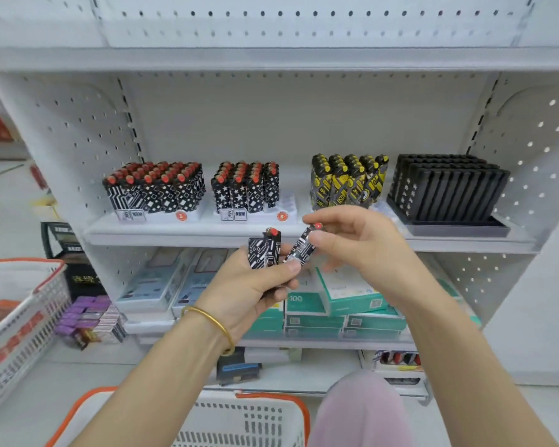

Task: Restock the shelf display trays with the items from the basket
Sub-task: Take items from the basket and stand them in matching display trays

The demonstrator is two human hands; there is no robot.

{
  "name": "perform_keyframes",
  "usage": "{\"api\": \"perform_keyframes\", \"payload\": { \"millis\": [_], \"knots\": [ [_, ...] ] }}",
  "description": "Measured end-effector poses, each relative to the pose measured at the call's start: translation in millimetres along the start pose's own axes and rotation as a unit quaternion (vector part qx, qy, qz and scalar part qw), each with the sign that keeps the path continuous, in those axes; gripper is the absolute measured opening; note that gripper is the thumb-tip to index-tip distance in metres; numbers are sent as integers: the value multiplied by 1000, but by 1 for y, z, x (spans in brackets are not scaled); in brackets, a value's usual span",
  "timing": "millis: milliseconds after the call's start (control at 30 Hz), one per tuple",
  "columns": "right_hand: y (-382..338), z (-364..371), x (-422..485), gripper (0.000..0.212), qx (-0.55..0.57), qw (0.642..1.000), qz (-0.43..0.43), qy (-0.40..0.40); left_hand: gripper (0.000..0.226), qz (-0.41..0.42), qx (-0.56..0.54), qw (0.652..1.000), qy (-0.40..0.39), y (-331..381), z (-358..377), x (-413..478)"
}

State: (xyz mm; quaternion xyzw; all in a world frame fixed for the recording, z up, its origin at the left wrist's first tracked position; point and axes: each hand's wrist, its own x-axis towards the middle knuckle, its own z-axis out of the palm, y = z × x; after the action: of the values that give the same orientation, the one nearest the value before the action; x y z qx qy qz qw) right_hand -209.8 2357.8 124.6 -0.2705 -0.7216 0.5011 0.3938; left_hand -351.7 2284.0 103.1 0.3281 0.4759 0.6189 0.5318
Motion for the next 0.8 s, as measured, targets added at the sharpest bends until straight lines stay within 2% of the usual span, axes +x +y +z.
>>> {"api": "perform_keyframes", "payload": {
  "millis": [133, 233, 400, 500, 600, 800],
  "knots": [
    [-4, 15, 10, 30, -41, 999, -14, 9, 15, 3, 14, 1000, 1, 4, -14, -2],
    [-15, 17, 21, 32, -57, 996, -37, 56, 9, -1, 10, 1000, 17, 7, -23, -1],
    [-37, 20, 59, 26, -213, 960, -120, 135, 21, -9, -16, 999, 33, 13, -26, 4],
    [-37, 25, 88, 25, -337, 926, -129, 113, 20, -15, -28, 999, 35, 16, -25, 9],
    [-27, 29, 105, 26, -416, 896, -127, 89, 21, -14, -36, 999, 27, 17, -25, 10],
    [-22, 30, 109, 26, -447, 882, -129, 74, 21, -21, -36, 999, 22, 16, -29, 10]
  ]
}}
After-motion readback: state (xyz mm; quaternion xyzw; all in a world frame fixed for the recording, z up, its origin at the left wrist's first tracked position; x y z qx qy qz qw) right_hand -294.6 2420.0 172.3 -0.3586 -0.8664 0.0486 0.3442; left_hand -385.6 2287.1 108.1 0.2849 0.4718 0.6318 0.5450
